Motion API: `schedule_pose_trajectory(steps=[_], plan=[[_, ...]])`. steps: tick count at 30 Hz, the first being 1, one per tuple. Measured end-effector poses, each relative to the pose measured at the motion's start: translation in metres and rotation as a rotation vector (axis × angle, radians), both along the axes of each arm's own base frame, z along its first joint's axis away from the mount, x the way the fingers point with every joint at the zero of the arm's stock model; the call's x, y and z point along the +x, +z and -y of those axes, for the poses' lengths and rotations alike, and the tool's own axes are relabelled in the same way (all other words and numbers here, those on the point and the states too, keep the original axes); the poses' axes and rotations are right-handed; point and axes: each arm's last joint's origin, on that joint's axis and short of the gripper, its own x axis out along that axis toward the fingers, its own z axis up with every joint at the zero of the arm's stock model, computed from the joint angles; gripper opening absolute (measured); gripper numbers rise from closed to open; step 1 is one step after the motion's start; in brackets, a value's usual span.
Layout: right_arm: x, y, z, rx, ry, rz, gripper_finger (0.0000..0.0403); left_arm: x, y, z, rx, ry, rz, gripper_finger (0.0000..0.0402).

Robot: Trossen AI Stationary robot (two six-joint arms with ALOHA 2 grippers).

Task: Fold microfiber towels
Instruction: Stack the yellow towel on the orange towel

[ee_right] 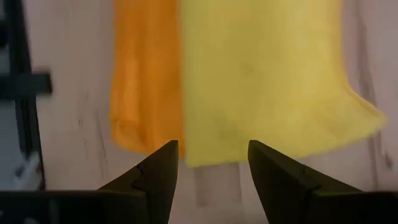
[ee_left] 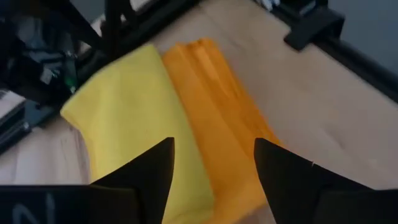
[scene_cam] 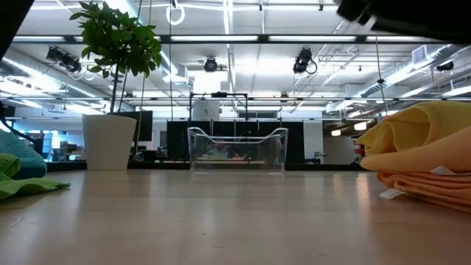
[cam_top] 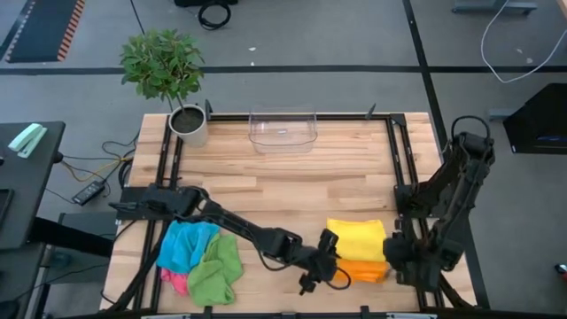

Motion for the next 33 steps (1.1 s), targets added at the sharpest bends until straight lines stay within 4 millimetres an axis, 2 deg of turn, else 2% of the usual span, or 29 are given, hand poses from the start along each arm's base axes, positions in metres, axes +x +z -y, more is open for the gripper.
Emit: schedule_pose_trajectory(steps=[5, 7, 12, 25, 33], plan=[[-0.005, -0.01, -0.014, -0.069, 0.18, 0.05, 0.0202, 0.007, -0.007, -0.009, -0.011, 0.05, 0.003, 0.0219], [-0.004, -0.014, -0.016, -0.107, 0.202, 0.063, 0.0202, 0.008, -0.018, -0.014, 0.023, 0.086, -0.026, 0.0216], [-0.001, -0.026, -0.021, -0.158, 0.205, 0.061, 0.0202, 0.012, -0.023, -0.024, -0.008, 0.15, -0.044, 0.0213], [0.002, -0.049, -0.031, -0.21, 0.19, 0.029, 0.0202, 0.011, -0.04, -0.019, -0.042, 0.156, -0.093, 0.0207], [0.002, -0.05, -0.03, -0.224, 0.179, 0.026, 0.0202, 0.007, -0.029, -0.002, -0.002, 0.076, -0.032, 0.0199]])
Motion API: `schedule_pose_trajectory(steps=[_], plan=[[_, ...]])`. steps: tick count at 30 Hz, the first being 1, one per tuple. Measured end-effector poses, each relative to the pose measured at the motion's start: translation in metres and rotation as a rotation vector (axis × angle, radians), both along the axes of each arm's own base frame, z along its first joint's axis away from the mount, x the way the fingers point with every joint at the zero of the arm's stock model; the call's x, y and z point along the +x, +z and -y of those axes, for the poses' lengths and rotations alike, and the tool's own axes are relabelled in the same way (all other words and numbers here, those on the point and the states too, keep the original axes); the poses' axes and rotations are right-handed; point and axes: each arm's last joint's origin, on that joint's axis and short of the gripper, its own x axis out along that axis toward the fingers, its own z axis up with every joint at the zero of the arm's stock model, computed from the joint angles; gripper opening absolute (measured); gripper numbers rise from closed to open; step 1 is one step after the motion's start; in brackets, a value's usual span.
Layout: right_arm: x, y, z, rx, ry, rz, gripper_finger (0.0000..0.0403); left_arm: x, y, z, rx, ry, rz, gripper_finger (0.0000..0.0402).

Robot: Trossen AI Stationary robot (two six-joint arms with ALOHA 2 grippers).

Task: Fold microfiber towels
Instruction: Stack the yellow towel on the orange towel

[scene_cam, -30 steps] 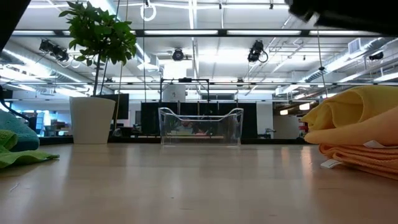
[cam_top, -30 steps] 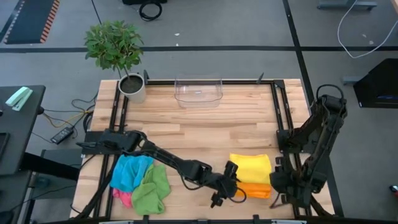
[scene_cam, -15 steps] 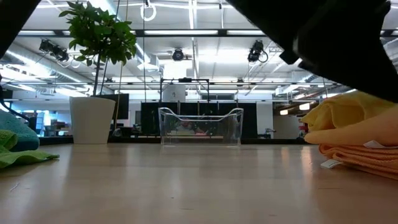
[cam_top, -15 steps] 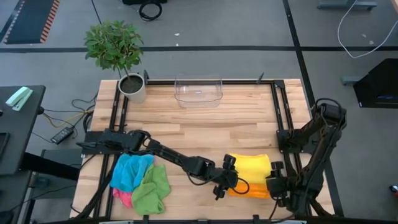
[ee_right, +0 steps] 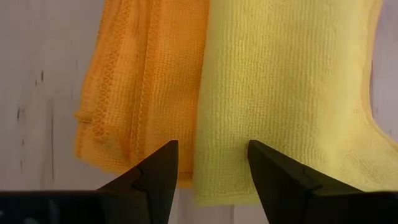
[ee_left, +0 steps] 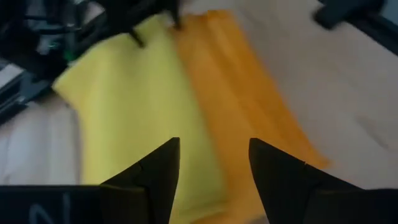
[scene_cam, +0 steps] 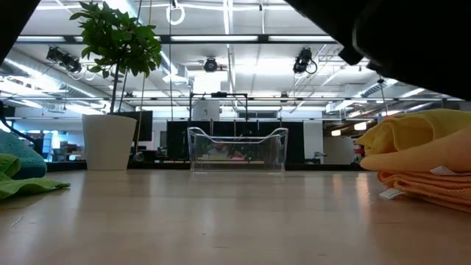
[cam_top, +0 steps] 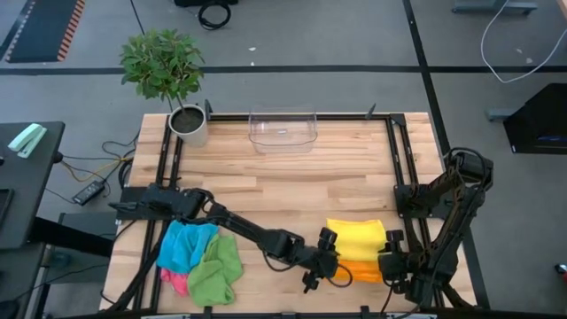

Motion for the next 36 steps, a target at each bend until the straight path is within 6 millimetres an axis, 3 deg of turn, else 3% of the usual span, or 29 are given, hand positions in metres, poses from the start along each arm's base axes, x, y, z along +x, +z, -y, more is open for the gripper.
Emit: schedule_pose_trajectory(steps=[6, 12, 19, 28, 36], plan=[[0.0, 0.0, 0.0, 0.003, -0.022, 0.016, 0.0193, 0.001, -0.024, -0.001, 0.039, 0.024, -0.057, 0.0196], [0.0, 0.0, 0.0, 0.005, -0.026, 0.019, 0.0155, 0.001, -0.02, 0.0, -0.013, 0.081, -0.035, 0.0187], [0.0, 0.0, 0.0, 0.005, -0.027, 0.019, 0.0128, -0.005, 0.008, 0.015, 0.048, 0.013, 0.069, 0.0173], [0.001, 0.0, 0.0, 0.012, -0.027, 0.022, 0.0123, -0.004, -0.01, -0.001, 0.172, 0.05, -0.031, 0.0169], [0.001, 0.0, 0.0, 0.013, -0.027, 0.027, 0.0123, 0.001, -0.013, -0.011, 0.174, 0.055, -0.042, 0.0169]])
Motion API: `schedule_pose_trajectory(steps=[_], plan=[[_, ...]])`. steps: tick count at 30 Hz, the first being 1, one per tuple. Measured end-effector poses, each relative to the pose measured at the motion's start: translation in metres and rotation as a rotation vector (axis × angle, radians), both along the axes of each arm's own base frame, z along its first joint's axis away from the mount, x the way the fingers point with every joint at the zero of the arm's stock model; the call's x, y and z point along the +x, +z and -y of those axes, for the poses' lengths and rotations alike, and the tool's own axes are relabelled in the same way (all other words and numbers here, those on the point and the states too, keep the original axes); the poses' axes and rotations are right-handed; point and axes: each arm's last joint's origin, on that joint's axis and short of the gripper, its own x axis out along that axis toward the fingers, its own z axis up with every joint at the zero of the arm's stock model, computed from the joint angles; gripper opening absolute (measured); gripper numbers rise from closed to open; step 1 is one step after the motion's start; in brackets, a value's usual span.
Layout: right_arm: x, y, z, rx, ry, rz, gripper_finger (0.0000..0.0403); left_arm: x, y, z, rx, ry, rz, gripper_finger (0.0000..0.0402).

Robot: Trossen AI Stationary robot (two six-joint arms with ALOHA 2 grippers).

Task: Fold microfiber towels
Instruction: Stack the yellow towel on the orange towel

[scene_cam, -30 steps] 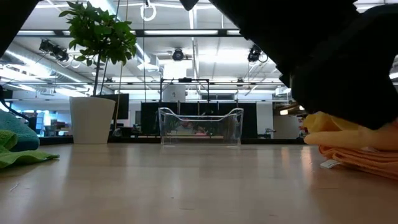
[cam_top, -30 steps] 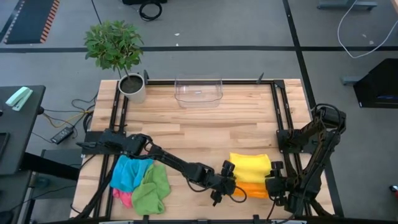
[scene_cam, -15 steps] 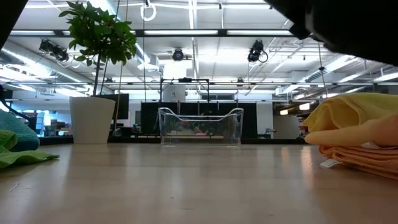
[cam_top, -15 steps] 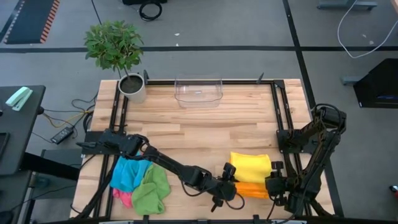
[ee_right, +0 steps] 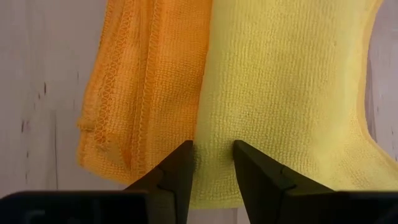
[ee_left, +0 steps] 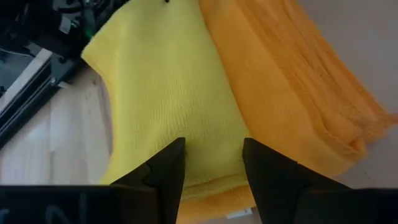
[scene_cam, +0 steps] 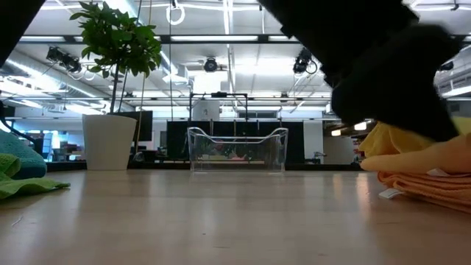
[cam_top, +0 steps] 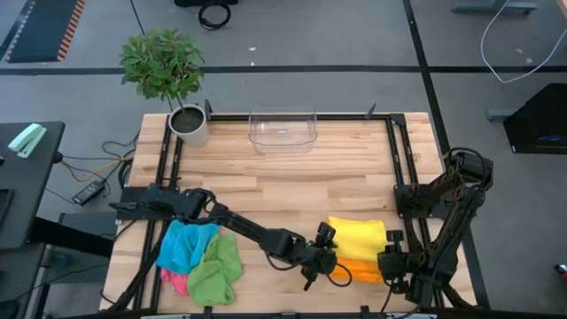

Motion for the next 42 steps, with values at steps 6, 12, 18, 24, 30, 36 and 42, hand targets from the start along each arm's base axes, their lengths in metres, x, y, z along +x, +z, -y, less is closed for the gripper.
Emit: schedule_pose_trajectory(steps=[6, 12, 18, 24, 30, 36, 42], plan=[[0.0, 0.0, 0.0, 0.0, -0.001, 0.001, 0.0121, -0.002, -0.015, 0.0, -0.002, -0.02, -0.069, 0.0169], [0.0, 0.0, 0.0, 0.0, -0.005, 0.002, 0.0087, -0.002, -0.015, 0.001, -0.001, -0.019, -0.068, 0.0142], [0.0, 0.0, 0.0, -0.001, -0.006, 0.001, 0.0042, -0.002, -0.015, 0.0, 0.005, -0.01, -0.064, 0.0053], [0.0, 0.0, 0.001, 0.0, -0.011, 0.0, 0.0039, -0.002, -0.013, 0.001, 0.002, -0.011, -0.055, 0.0013], [-0.002, 0.014, 0.006, 0.058, -0.057, 0.021, 0.0039, -0.006, 0.014, 0.001, -0.007, 0.022, -0.002, 0.0007], [-0.004, 0.029, 0.01, 0.154, -0.082, 0.045, 0.0039, -0.012, 0.037, 0.002, -0.026, 0.022, 0.02, 0.0006], [-0.001, 0.027, 0.0, 0.234, -0.077, 0.041, 0.0039, -0.021, 0.038, 0.015, -0.068, 0.015, -0.004, 0.0005]])
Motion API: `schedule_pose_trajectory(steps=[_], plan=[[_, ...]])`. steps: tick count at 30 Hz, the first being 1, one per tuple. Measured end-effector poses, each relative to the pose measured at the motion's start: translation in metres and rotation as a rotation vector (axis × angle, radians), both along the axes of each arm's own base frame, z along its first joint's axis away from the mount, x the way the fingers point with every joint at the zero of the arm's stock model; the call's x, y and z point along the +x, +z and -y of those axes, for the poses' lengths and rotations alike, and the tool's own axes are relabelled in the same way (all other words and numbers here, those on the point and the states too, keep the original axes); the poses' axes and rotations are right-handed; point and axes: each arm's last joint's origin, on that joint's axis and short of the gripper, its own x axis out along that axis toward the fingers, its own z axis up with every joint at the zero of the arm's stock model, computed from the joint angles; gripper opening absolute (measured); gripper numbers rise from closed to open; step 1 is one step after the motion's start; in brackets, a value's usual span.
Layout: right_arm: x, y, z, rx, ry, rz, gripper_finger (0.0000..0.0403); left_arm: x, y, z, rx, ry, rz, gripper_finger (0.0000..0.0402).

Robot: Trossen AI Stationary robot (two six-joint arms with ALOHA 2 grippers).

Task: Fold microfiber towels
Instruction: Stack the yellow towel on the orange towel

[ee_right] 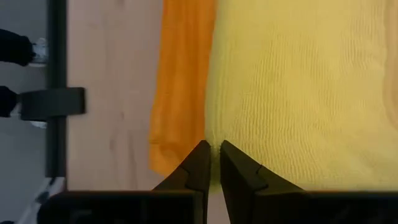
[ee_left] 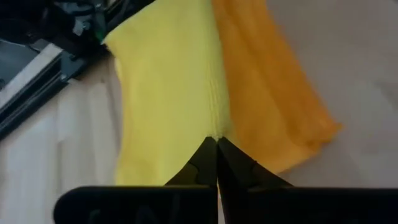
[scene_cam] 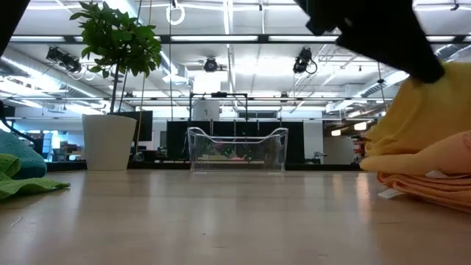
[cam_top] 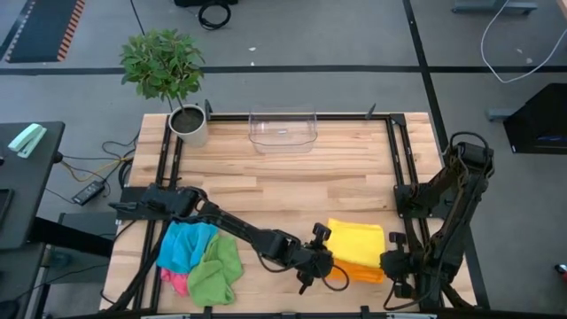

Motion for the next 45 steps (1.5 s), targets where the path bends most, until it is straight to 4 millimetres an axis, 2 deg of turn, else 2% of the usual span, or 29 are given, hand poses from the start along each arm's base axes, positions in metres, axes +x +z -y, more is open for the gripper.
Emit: schedule_pose_trajectory(steps=[7, 15, 18, 24, 29, 32, 35, 38, 40, 42, 45], plan=[[0.001, 0.0, -0.004, 0.051, -0.009, 0.008, 0.0039, -0.008, -0.001, 0.019, -0.063, -0.002, 0.003, 0.0004], [0.003, 0.001, -0.01, 0.117, -0.013, 0.022, 0.0039, -0.005, -0.014, 0.017, -0.181, 0.04, -0.036, 0.0009], [0.004, 0.002, -0.013, 0.142, -0.014, 0.032, 0.0042, -0.005, -0.018, 0.017, -0.23, 0.066, -0.054, 0.0036], [0.003, 0.005, -0.012, 0.201, -0.047, -0.033, 0.007, -0.006, -0.015, 0.016, -0.285, 0.114, -0.055, 0.0123], [0.002, 0.014, -0.008, 0.287, -0.107, -0.099, 0.0125, -0.008, 0.011, 0.011, -0.35, 0.125, -0.015, 0.0184], [0.001, 0.027, -0.002, 0.338, -0.16, -0.02, 0.0152, -0.005, 0.025, -0.002, -0.408, 0.166, 0.022, 0.0197], [0.002, 0.039, 0.011, 0.34, -0.314, 0.16, 0.0144, 0.004, 0.034, -0.024, -0.525, 0.243, 0.053, 0.0179], [0.004, 0.038, 0.025, 0.259, -0.416, 0.201, 0.0079, 0.018, 0.019, -0.05, -0.645, 0.292, -0.01, 0.0119], [0.006, 0.029, 0.03, 0.234, -0.437, 0.194, 0.0026, 0.025, 0.001, -0.062, -0.702, 0.293, -0.079, 0.006], [0.006, 0.016, 0.035, 0.233, -0.447, 0.151, 0.0011, 0.029, -0.005, -0.07, -0.751, 0.273, -0.115, 0.0017], [0.005, -0.01, 0.043, 0.258, -0.465, 0.051, 0.0006, 0.031, -0.005, -0.072, -0.77, 0.269, -0.112, 0.0016]])
